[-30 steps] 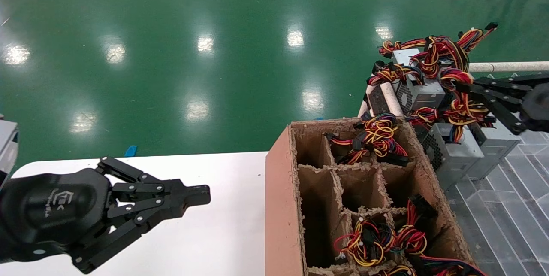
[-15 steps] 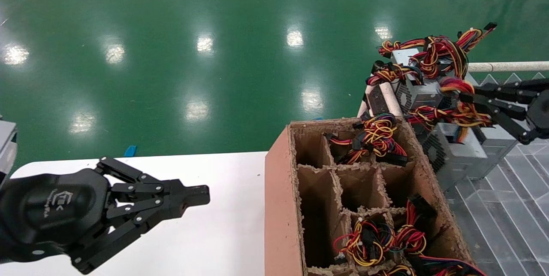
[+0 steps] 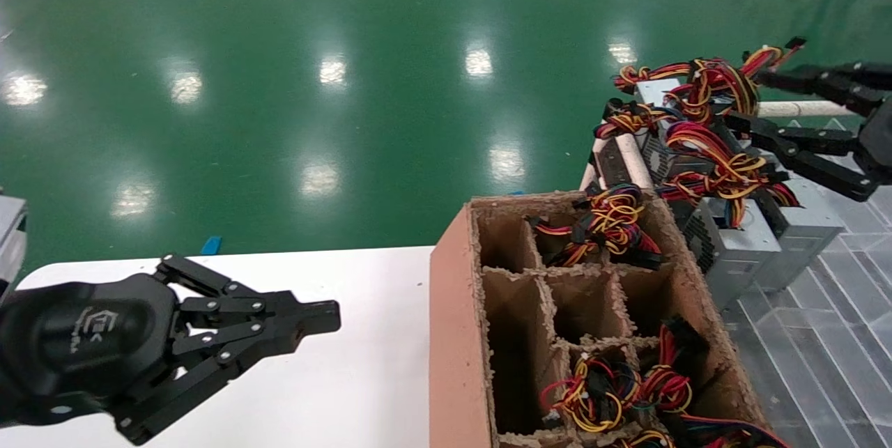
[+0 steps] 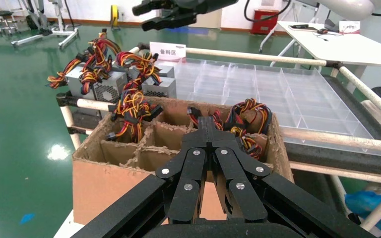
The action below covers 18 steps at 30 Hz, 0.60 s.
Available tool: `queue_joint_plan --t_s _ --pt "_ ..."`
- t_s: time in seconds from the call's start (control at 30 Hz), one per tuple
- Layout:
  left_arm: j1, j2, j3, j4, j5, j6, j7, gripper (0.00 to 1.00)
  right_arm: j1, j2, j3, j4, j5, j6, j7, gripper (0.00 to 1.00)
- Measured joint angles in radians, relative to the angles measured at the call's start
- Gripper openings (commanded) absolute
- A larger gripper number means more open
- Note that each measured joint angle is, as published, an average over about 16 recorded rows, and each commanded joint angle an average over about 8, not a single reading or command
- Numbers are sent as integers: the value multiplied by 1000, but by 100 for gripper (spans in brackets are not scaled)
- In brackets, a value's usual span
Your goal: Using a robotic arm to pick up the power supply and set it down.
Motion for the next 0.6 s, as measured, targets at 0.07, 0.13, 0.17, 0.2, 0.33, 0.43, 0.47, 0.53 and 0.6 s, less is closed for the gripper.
queue_joint_plan --t_s 0.07,0.13,0.17,0.2,0.33,0.43,0.47,0.53,0.6 --pt "0 0 0 0 0 0 0 0 -8 -1 5 18 14 -2 6 100" --pt "0 0 0 0 0 0 0 0 -15 -2 8 34 27 -7 11 100" --pt "0 0 0 0 0 0 0 0 -18 -4 9 40 33 -11 14 100" --pt "0 0 0 0 0 0 0 0 -21 -5 9 46 39 -15 18 100" --pt "0 0 0 0 0 0 0 0 -28 -15 5 61 55 -35 31 100" --pt "0 0 0 0 0 0 0 1 -30 -25 -1 67 68 -55 41 100" --pt "0 0 0 0 0 0 0 10 -31 -29 -3 70 72 -61 44 100" --pt "0 0 0 0 0 0 0 35 -33 -36 -7 75 79 -74 51 100" --pt "0 0 0 0 0 0 0 60 -35 -43 -10 79 87 -86 58 100"
